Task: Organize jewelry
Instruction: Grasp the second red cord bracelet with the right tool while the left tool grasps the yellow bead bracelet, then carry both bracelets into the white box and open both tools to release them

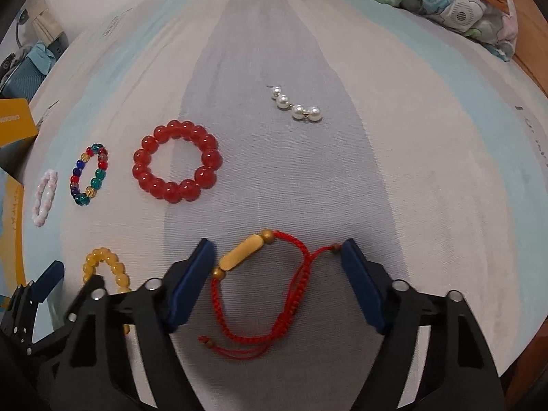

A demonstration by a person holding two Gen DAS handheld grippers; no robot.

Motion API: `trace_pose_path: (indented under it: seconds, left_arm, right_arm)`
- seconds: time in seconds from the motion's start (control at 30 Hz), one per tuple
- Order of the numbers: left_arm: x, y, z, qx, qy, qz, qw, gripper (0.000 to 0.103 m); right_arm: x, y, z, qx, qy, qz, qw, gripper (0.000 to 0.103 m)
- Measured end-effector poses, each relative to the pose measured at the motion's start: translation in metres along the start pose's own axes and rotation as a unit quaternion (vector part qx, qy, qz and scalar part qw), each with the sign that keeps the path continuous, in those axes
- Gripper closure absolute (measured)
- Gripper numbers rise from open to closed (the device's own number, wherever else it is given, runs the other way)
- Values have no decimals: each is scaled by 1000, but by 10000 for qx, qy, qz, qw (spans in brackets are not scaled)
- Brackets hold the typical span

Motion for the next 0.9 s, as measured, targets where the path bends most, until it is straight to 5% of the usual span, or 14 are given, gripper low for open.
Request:
trace_pose_path:
  seconds: [0.33,0.6,0.9]
  left_arm:
    - [-16,-7,7,-137,-3,118,9998,92]
    - [-24,-9,18,-80,-111,209,9997,94]
    - [-28,-6,34,82,-194,268,9994,94]
  right_arm:
    - [7,-10,4,135,-97,-256,9995,62]
    - [19,-11,12,230,27,-597,9979,88]
    - [18,-11,23,445,121,-583,9972,92]
Point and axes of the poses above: each gripper's, at about its wrist camera, not at the fingertips, and z roughly against the way its jaws point, x to its right, y to its top, the point moved 4 cm from there along -z, roughly the way its jaws point, and after that the axes turned 9 degrees about y, right-handed, at the moved point
